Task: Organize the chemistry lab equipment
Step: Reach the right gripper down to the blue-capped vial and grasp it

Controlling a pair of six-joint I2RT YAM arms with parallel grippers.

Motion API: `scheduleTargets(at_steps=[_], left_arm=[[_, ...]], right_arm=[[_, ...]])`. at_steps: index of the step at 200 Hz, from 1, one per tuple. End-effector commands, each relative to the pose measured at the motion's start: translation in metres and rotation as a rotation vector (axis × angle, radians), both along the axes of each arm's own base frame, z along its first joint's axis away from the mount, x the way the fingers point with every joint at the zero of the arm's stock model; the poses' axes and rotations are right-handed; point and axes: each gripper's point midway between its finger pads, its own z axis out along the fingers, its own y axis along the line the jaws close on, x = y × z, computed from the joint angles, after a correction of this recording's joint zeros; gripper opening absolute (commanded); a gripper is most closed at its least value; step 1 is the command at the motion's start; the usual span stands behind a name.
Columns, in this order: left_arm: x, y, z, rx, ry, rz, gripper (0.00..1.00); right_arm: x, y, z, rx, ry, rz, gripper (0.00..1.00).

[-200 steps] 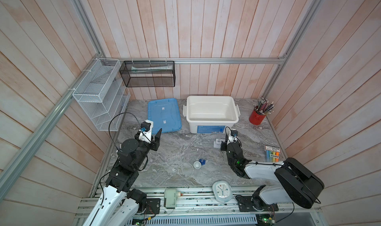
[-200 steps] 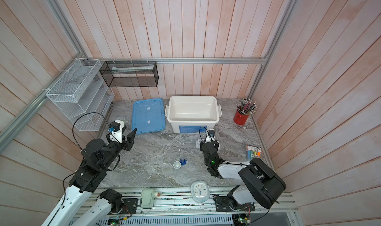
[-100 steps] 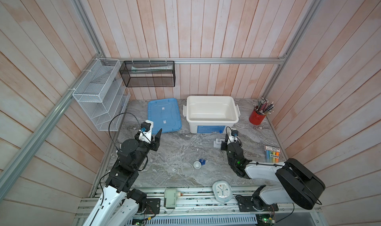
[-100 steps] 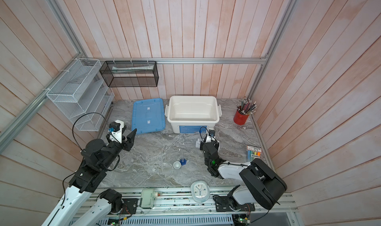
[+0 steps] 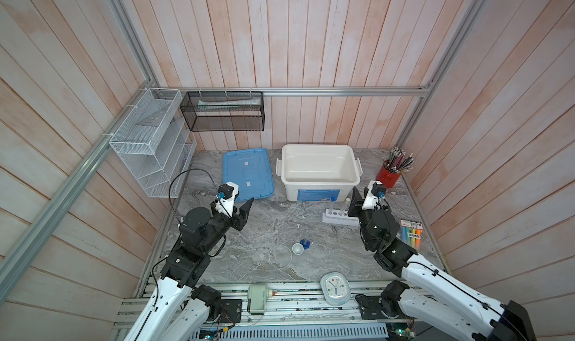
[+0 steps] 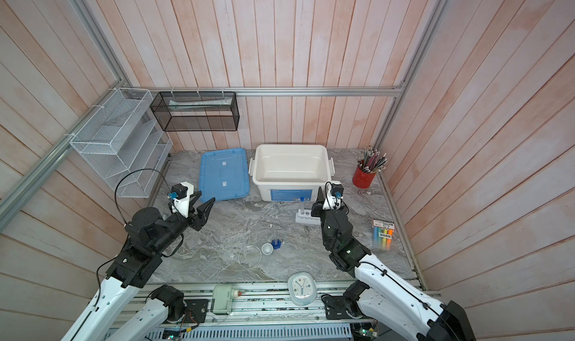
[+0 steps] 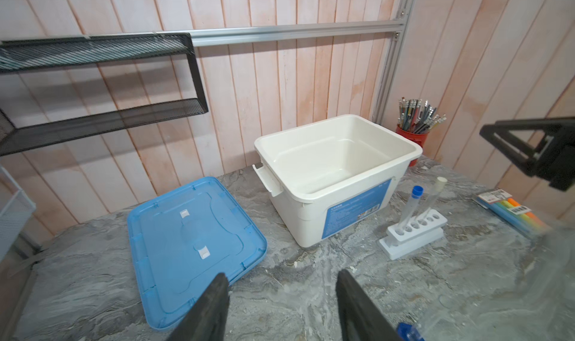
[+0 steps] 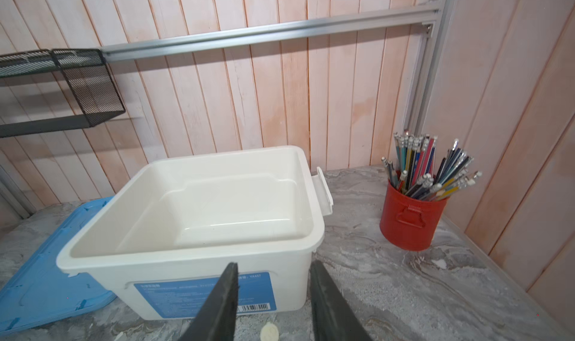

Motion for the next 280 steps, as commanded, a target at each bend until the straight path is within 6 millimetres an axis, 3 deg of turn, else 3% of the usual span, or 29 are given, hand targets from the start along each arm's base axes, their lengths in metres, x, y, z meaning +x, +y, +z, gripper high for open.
scheduleTargets(at_steps=[1,24,55,110,139,189,280], left_arm=[[-0.002,-0.02,0.013,-0.043,0.006,-0.114,0.57],[0.007,-0.026,0.019,-0.056,0.009,-0.131,0.57],[0.018,-0.032,0.022,-0.046,0.027,-0.137,0.57],[0.021,-0.027,-0.001,-0.048,0.033,-0.1,0.58],[0.022,-0.025,-0.011,-0.037,0.045,-0.091,0.57],[0.022,-0.026,-0.016,-0.036,0.053,-0.095,0.57],[0.02,-0.027,-0.018,-0.036,0.054,-0.102,0.58]], right_arm=[[-0.009,0.002,-0.009,-0.126,0.168,0.057,0.4],[-0.016,0.019,-0.002,-0.148,0.275,0.169,0.4],[-0.034,0.061,-0.007,-0.196,0.362,0.387,0.43],[-0.075,0.134,-0.039,-0.345,0.455,0.654,0.61],[-0.084,0.161,-0.06,-0.374,0.509,0.732,0.61],[-0.09,0.178,-0.087,-0.383,0.558,0.786,0.6],[-0.09,0.181,-0.135,-0.477,0.665,0.786,0.61]])
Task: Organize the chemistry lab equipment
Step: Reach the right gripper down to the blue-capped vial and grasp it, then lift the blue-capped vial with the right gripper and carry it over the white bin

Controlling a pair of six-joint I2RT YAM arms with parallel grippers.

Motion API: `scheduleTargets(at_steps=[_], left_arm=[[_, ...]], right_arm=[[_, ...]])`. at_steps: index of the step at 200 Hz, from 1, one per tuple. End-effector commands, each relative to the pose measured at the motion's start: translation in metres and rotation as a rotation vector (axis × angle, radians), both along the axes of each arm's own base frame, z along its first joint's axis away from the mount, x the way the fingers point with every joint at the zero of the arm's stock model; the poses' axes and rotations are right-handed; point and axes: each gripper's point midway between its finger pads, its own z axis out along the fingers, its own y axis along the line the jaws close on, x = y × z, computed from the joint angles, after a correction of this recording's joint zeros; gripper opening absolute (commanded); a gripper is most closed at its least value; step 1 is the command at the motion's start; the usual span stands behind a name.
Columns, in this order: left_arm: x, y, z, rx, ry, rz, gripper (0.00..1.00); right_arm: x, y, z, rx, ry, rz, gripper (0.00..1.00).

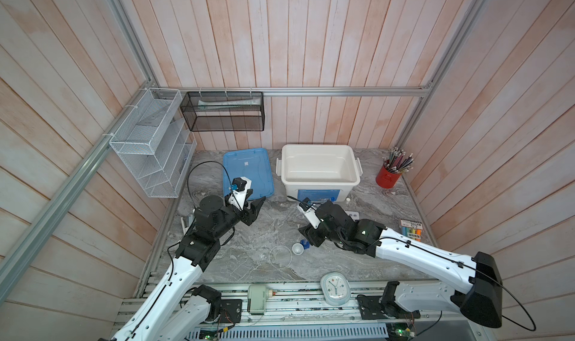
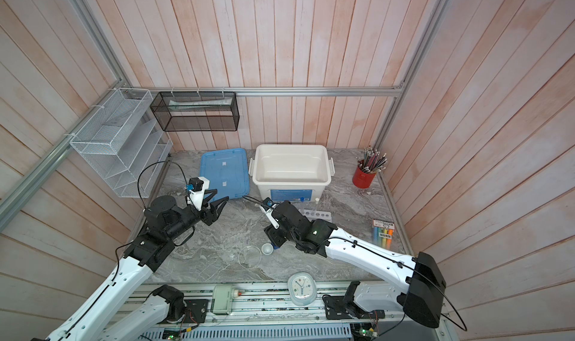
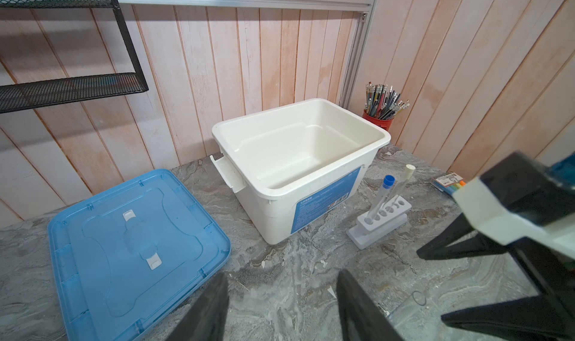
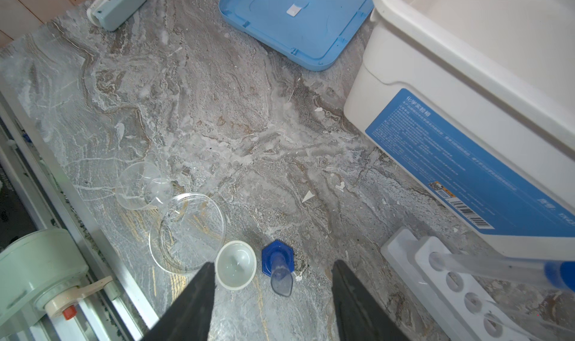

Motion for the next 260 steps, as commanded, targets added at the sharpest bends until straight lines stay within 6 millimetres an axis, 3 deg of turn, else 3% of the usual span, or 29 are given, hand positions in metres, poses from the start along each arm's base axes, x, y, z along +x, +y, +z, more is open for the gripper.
scheduleTargets(at_steps=[1,40,69,114,156,260], left_arm=[[0.0,0.002,0.0,-0.012,-0.009,0.006,0.57],[0.0,0.001,-0.001,-0.008,-0.005,-0.001,0.57],[0.0,0.001,-0.002,-0.006,-0.003,0.003,0.58],[0.001,0.001,-0.005,-0.002,0.003,0.004,0.57],[0.002,0.001,-0.005,0.001,0.004,0.004,0.57],[0.003,0.001,-0.007,0.004,0.009,0.001,0.57]], right_arm=[[-0.001,-0.002,-0.015,-0.043,0.013,0.002,0.61],[-0.003,0.002,-0.031,-0.048,0.037,0.016,0.59],[0.002,0.0,-0.041,-0.06,0.03,0.002,0.43],[0.004,0.001,-0.05,-0.043,0.035,0.005,0.41],[0.008,0.0,-0.064,-0.016,0.036,-0.011,0.32],[0.011,-0.003,-0.067,-0.016,0.028,-0.02,0.16]])
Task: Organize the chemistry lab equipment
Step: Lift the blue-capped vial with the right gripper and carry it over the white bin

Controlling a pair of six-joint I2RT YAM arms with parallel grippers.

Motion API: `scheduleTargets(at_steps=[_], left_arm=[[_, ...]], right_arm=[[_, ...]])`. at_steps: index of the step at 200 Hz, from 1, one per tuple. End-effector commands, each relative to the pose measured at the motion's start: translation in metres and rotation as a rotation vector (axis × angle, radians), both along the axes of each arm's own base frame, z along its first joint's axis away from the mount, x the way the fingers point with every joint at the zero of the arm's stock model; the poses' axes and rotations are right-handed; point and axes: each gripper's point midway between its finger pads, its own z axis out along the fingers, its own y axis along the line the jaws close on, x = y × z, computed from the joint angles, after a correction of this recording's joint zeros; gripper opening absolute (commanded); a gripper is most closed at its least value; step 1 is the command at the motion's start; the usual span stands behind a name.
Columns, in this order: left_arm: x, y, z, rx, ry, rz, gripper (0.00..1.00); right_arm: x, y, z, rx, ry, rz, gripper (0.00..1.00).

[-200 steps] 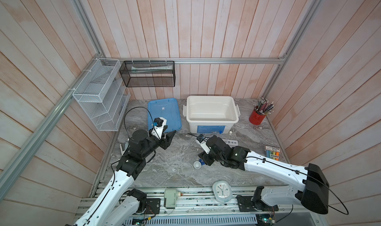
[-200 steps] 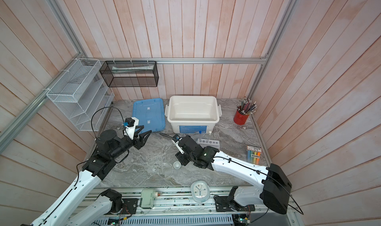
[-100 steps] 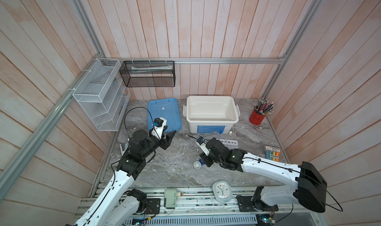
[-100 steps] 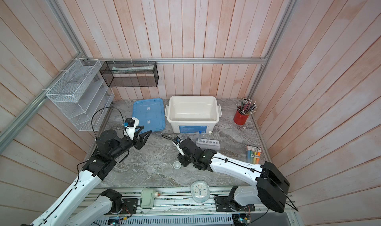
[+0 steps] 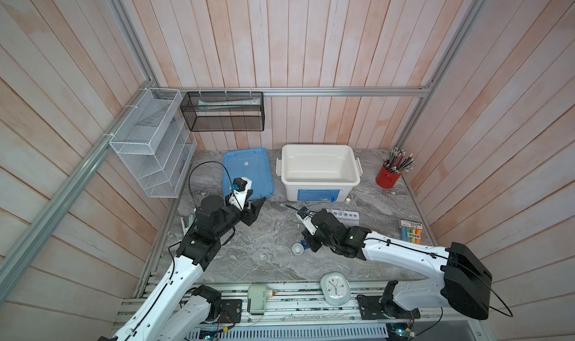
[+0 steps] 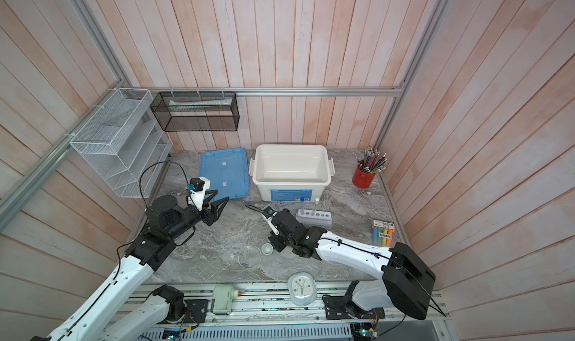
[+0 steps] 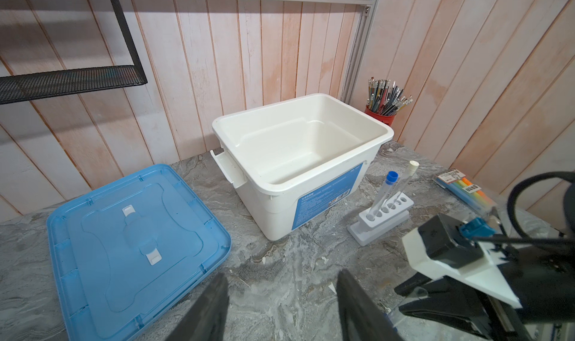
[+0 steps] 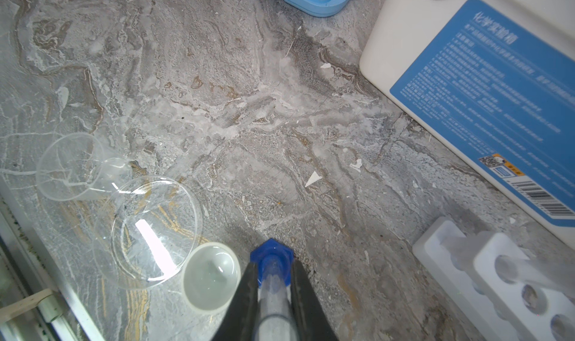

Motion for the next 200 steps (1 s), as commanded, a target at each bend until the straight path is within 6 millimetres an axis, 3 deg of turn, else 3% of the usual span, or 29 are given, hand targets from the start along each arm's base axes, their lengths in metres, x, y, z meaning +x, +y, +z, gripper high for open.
scheduleTargets(at_steps=[1,60,100,137,200], left_arm=[[0.001,0.0,-0.001,-0.002,-0.005,-0.004,0.57],[0.001,0.001,0.0,-0.002,-0.008,-0.003,0.57],[0.001,0.0,0.0,0.0,-0.008,-0.004,0.57],[0.001,0.001,0.001,0.002,-0.012,-0.003,0.57],[0.002,0.003,0.004,0.0,-0.015,0.004,0.57]], right_arm=[[0.002,-0.002,-0.003,-0.004,-0.001,-0.004,0.16],[0.003,-0.002,-0.004,-0.033,0.004,-0.004,0.05],[0.006,-0.004,0.015,-0.061,-0.012,0.01,0.04],[0.01,-0.004,0.05,-0.046,-0.046,0.026,0.04],[0.033,-0.004,0.145,0.032,-0.177,0.036,0.04]])
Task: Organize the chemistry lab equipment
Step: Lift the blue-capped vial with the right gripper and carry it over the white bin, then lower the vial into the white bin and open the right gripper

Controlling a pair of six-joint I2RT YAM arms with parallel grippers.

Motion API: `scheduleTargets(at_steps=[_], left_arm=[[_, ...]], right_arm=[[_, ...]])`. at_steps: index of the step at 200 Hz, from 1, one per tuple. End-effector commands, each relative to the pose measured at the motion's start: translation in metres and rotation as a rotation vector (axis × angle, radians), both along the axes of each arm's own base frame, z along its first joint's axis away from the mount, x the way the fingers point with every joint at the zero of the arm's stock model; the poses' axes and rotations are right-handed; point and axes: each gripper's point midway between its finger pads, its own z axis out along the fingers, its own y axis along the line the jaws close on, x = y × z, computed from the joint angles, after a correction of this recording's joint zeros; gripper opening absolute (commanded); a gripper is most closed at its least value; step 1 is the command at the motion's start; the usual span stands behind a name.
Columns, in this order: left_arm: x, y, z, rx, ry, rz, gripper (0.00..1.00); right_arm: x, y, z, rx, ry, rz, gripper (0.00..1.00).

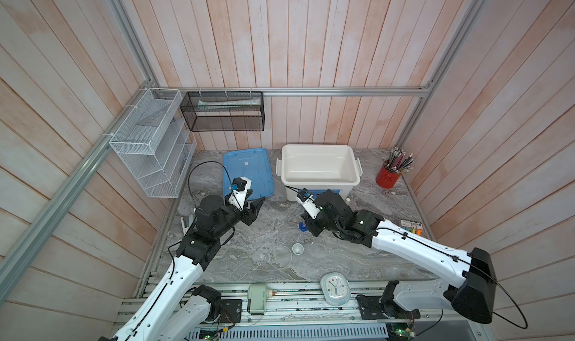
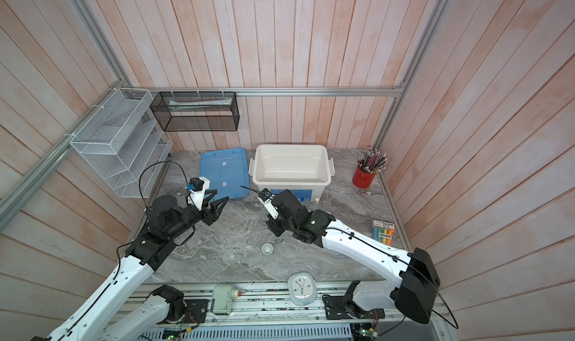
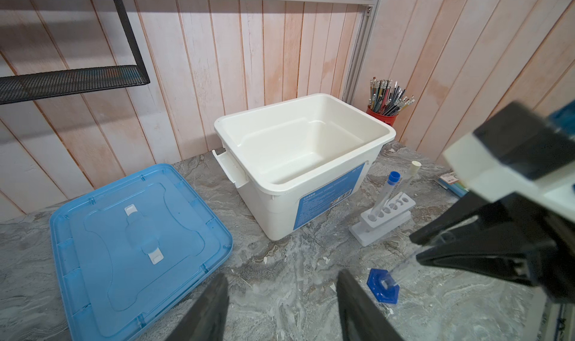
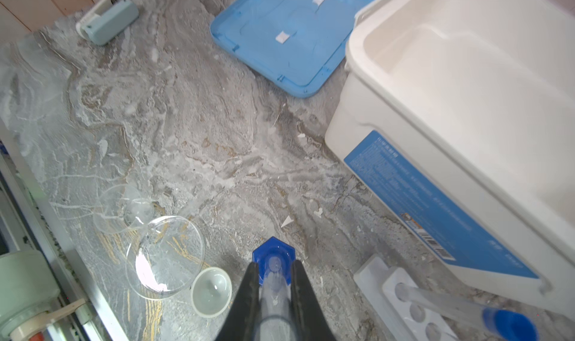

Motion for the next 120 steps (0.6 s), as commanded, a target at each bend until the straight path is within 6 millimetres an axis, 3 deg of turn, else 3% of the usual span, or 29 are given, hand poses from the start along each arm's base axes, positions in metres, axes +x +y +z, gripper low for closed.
scheduleTargets(at_steps=[1,35,75,94,120], left_arm=[[0.001,0.001,0.004,-0.002,-0.014,-0.002,0.57],[0.006,-0.001,0.005,-0.014,0.007,0.001,0.57],[0.011,-0.014,0.011,-0.083,0.051,-0.026,0.57],[0.013,-0.018,0.015,-0.09,0.035,-0.02,0.57],[0.014,-0.024,0.015,-0.113,0.066,-0.013,0.58]], right_arm=[[0.009,-0.011,0.037,0.006,-0.049,-0.003,0.04],[0.04,-0.019,0.09,0.061,-0.133,-0.041,0.04],[0.101,-0.026,0.137,0.105,-0.211,-0.087,0.04],[0.133,-0.023,0.141,0.084,-0.218,-0.09,0.04],[0.184,-0.022,0.117,0.028,-0.163,-0.121,0.03]])
